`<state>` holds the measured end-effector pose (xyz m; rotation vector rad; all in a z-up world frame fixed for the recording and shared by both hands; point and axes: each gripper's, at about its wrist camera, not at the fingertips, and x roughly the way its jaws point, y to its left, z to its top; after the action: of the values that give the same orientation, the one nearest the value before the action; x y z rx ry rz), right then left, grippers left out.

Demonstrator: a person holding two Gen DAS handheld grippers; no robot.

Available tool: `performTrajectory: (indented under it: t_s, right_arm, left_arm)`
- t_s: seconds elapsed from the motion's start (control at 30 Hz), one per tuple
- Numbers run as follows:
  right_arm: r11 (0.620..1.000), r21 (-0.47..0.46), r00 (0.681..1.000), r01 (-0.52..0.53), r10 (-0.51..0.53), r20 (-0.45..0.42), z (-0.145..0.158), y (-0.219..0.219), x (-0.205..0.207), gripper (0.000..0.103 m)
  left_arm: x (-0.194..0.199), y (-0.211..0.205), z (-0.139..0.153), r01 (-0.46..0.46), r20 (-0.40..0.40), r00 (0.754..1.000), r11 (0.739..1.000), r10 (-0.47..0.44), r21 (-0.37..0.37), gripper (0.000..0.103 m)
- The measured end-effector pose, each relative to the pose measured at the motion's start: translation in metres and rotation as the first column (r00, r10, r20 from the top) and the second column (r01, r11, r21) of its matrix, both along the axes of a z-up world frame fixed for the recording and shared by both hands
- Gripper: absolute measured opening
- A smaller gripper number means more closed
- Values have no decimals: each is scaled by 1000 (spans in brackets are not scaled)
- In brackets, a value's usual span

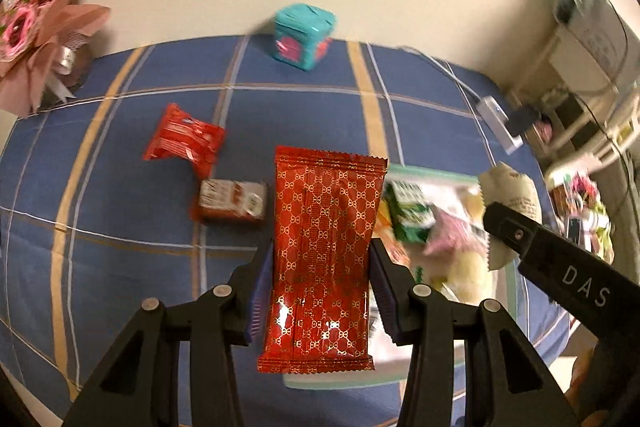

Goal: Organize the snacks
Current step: 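Carry the wafer bar and white pastry into the white tray and release both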

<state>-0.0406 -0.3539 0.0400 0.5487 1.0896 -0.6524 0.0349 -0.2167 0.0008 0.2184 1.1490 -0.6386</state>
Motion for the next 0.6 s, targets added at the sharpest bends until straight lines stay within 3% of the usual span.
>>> performTrajectory:
  t_s: [0.3,0.6]
  right_arm:
    - [999,36,1000,5,-4,-23,-16,4,-28,63]
    - [997,76,999,-3,7,-51,-32,5,-24,63]
  left_arm:
    - [-23,-12,-27,41,-57,998,998,-38,54,48]
    - [-16,-11,-50,31,-109,994,995,-21,90,48]
